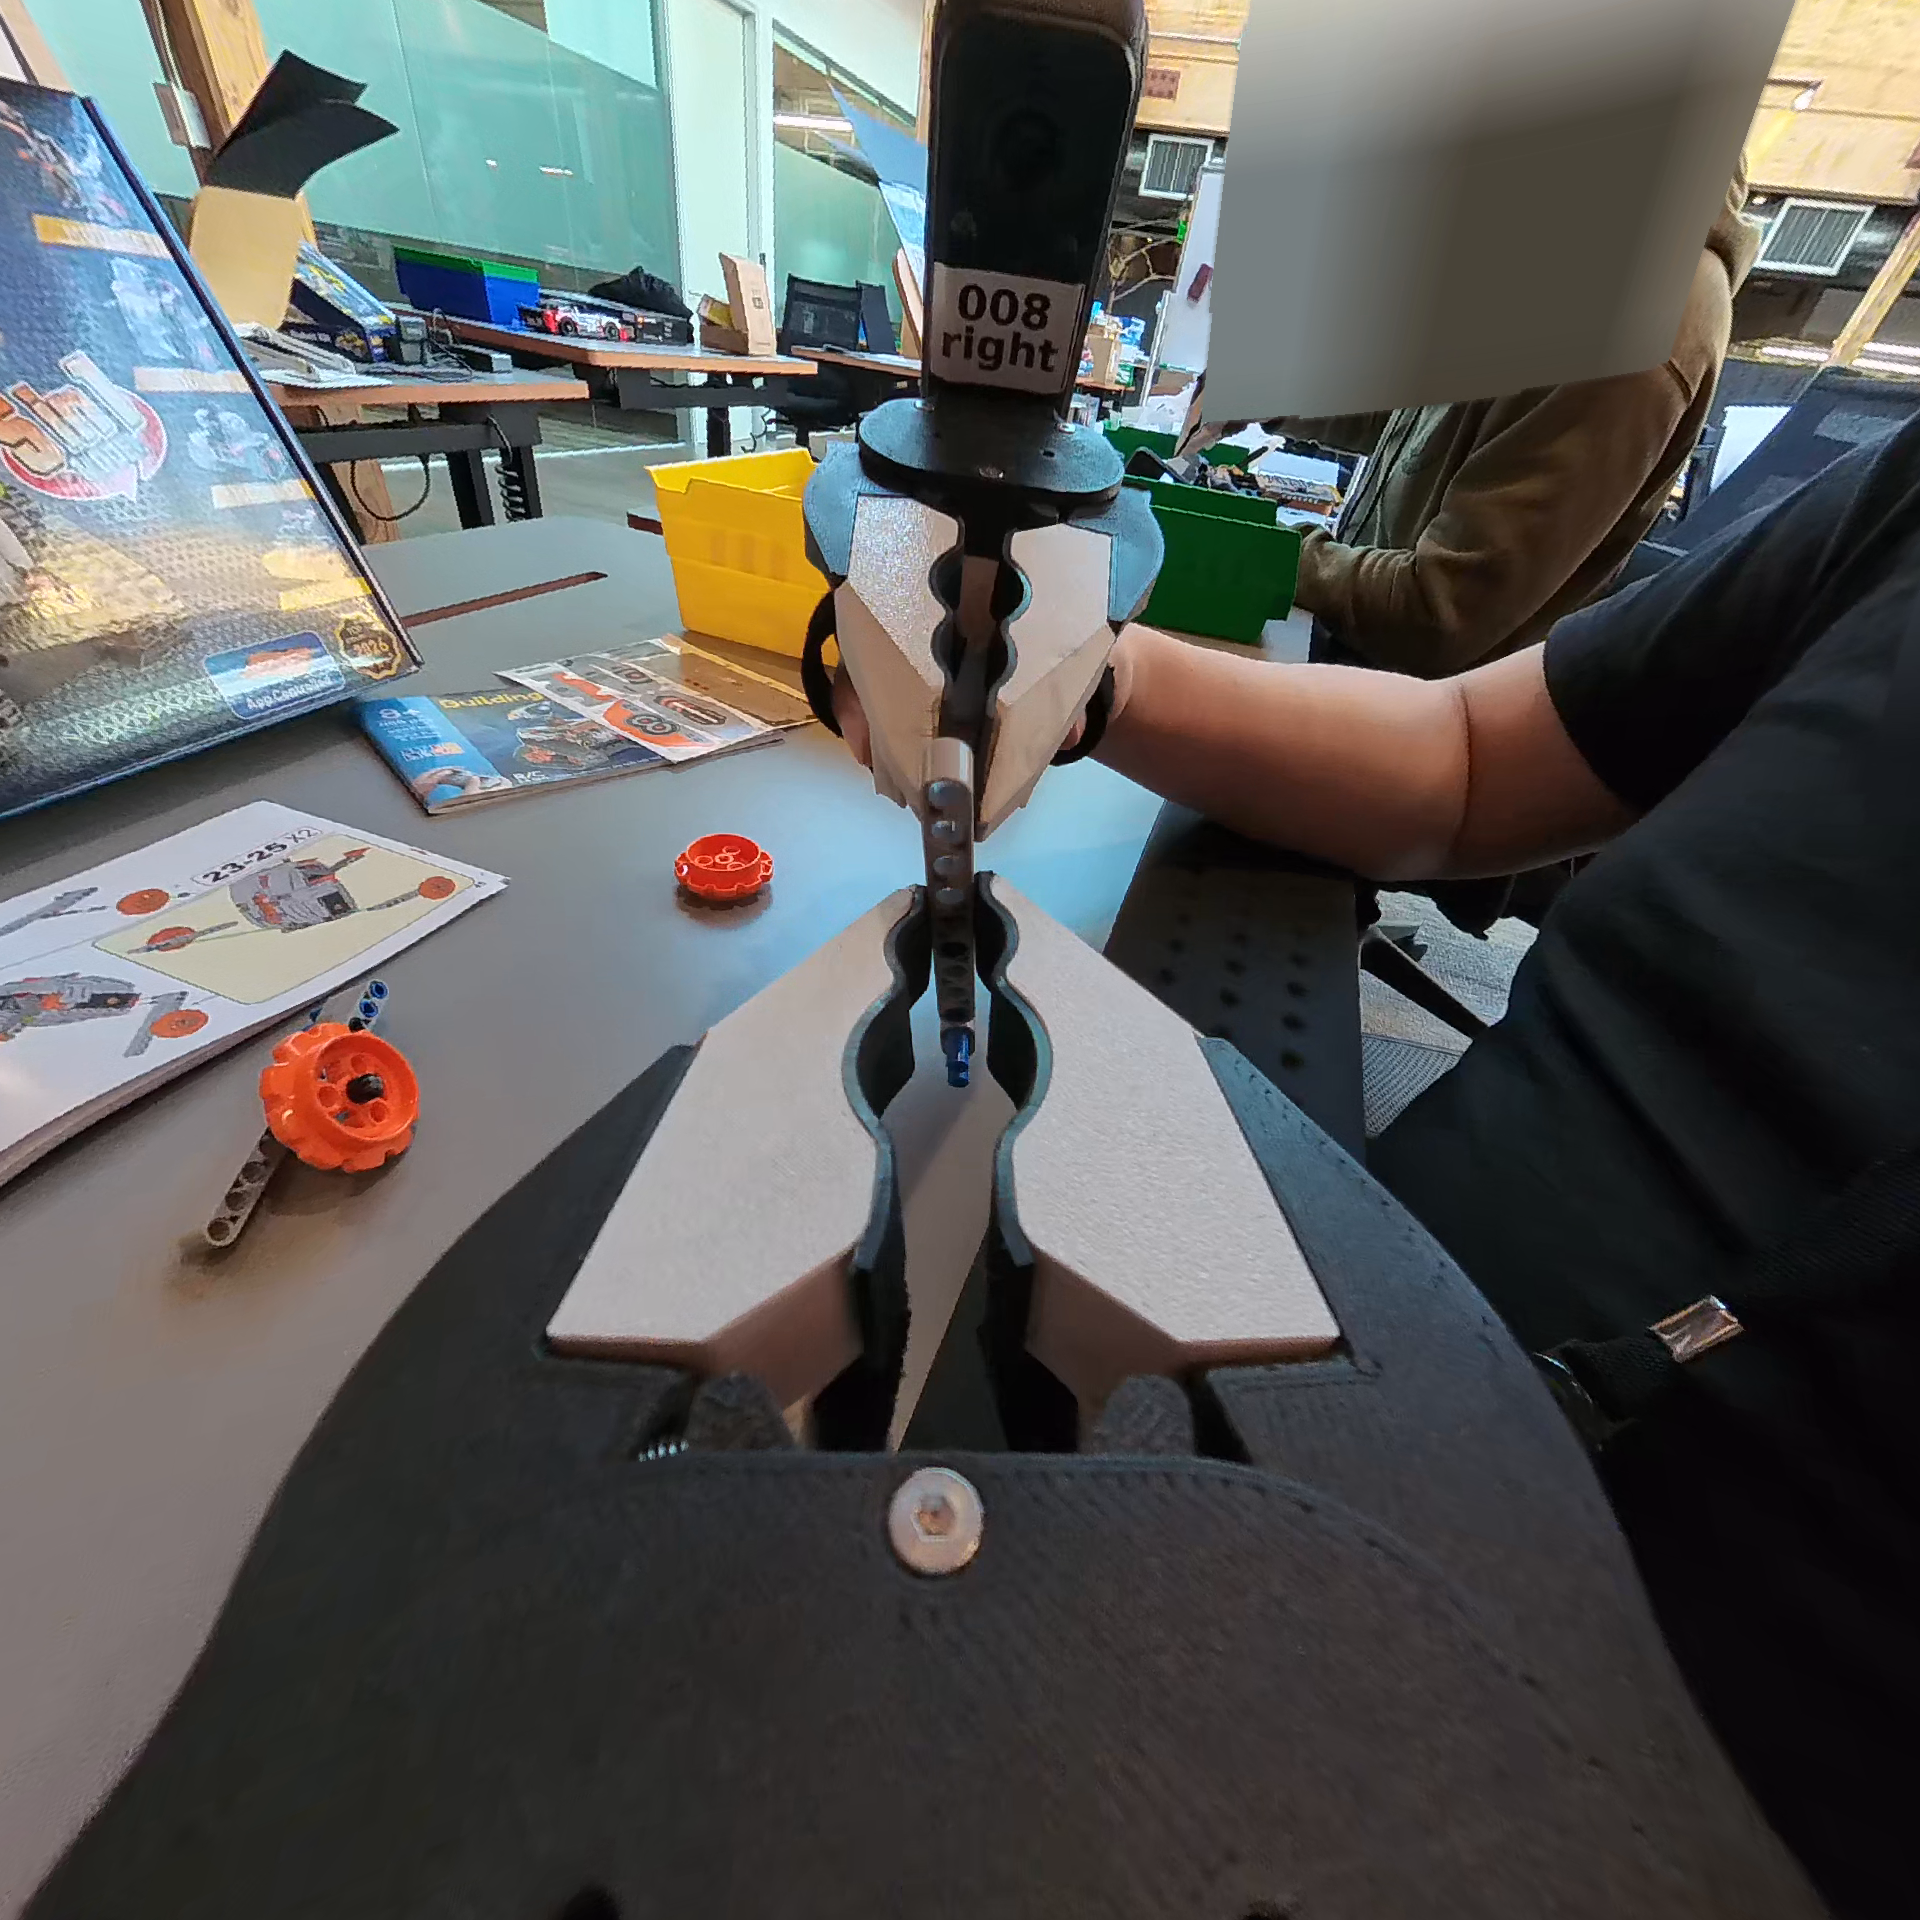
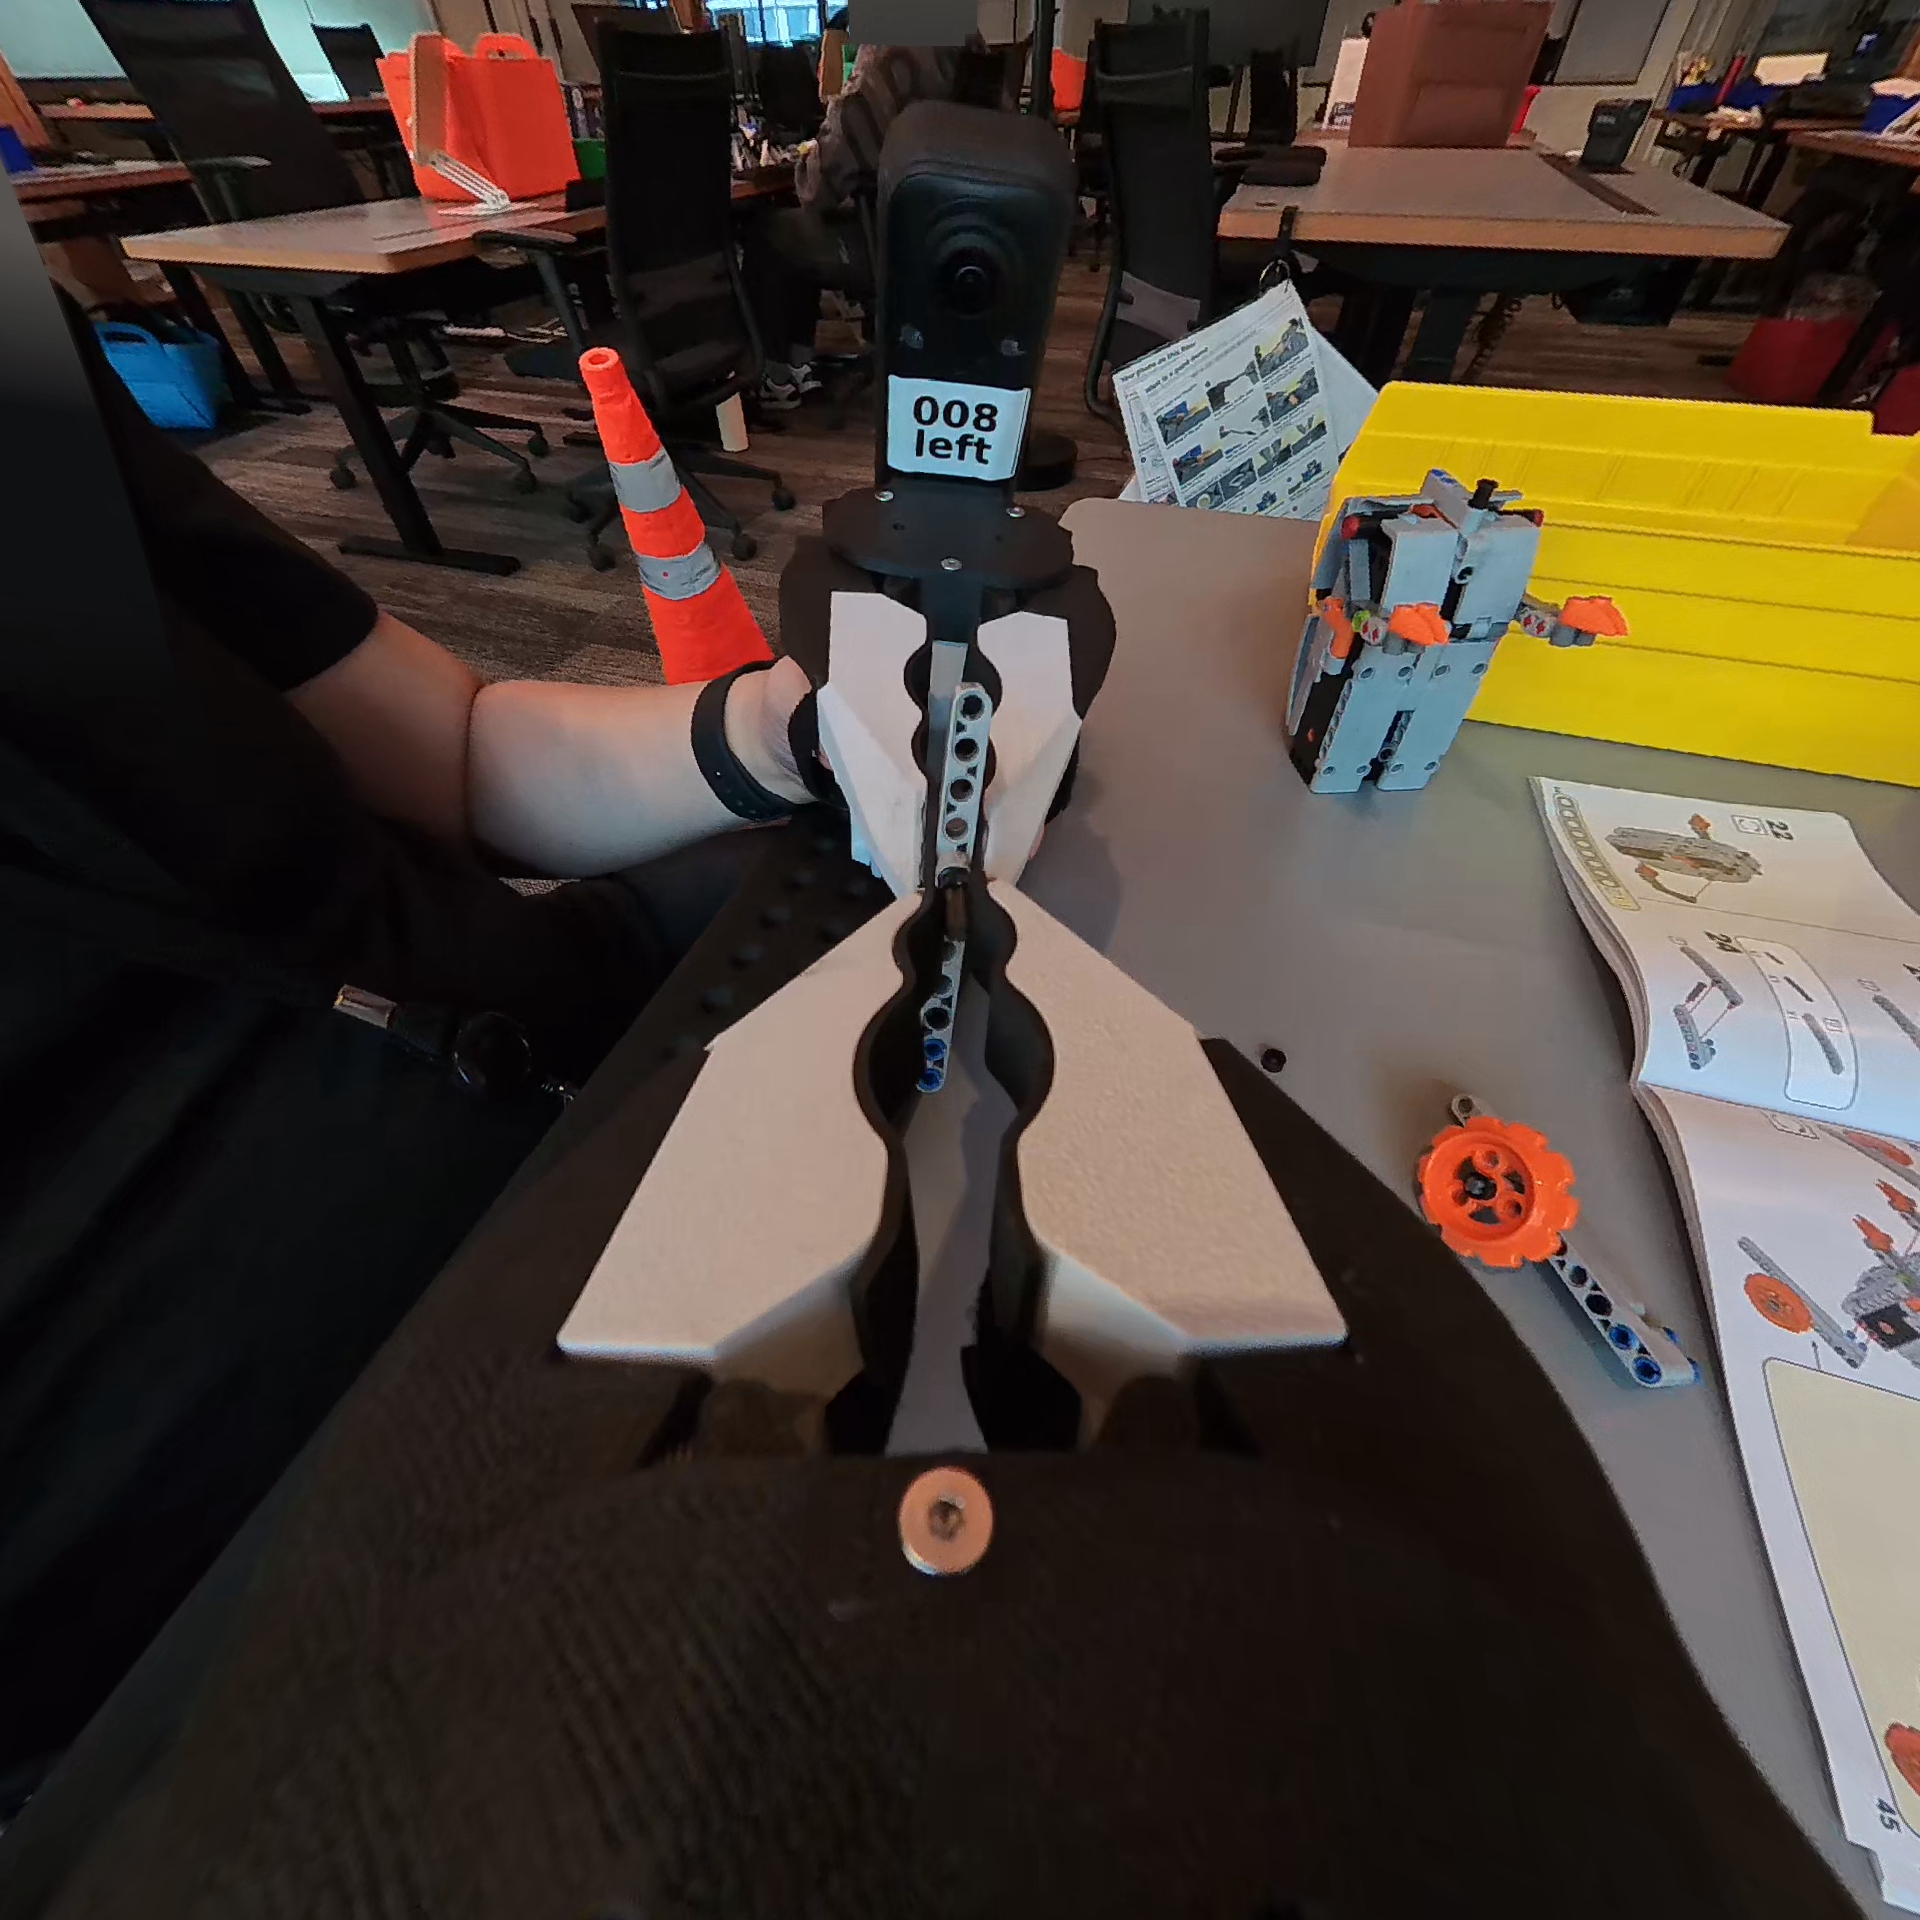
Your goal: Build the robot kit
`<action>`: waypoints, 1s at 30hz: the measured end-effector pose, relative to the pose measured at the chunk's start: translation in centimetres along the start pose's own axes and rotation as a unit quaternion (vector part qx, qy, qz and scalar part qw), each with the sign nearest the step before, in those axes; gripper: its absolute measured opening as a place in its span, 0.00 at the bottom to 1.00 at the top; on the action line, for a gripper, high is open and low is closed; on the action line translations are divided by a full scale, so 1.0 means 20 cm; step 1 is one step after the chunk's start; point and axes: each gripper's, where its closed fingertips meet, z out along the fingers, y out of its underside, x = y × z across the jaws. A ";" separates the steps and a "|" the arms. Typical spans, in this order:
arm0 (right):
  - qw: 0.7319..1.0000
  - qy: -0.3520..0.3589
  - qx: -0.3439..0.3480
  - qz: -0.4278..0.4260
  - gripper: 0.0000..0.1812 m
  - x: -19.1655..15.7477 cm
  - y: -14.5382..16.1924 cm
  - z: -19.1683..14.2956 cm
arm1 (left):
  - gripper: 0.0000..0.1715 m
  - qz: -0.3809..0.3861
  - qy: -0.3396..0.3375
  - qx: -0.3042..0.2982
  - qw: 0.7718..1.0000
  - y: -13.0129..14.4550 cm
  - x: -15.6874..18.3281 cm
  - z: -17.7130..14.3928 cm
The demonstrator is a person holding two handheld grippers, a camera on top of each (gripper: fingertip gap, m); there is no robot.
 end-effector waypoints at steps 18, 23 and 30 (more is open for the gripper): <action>1.000 -0.001 -0.003 0.009 0.01 0.02 0.04 0.00 | 0.03 0.009 -0.019 0.028 0.999 -0.04 -0.02 -0.01; 1.000 0.005 0.005 0.009 0.01 0.04 0.02 -0.01 | 0.04 0.014 -0.028 0.032 0.999 -0.04 -0.03 -0.01; 1.000 0.009 0.006 0.007 0.01 0.04 0.02 -0.02 | 0.03 0.009 -0.031 0.024 0.999 -0.03 -0.04 -0.01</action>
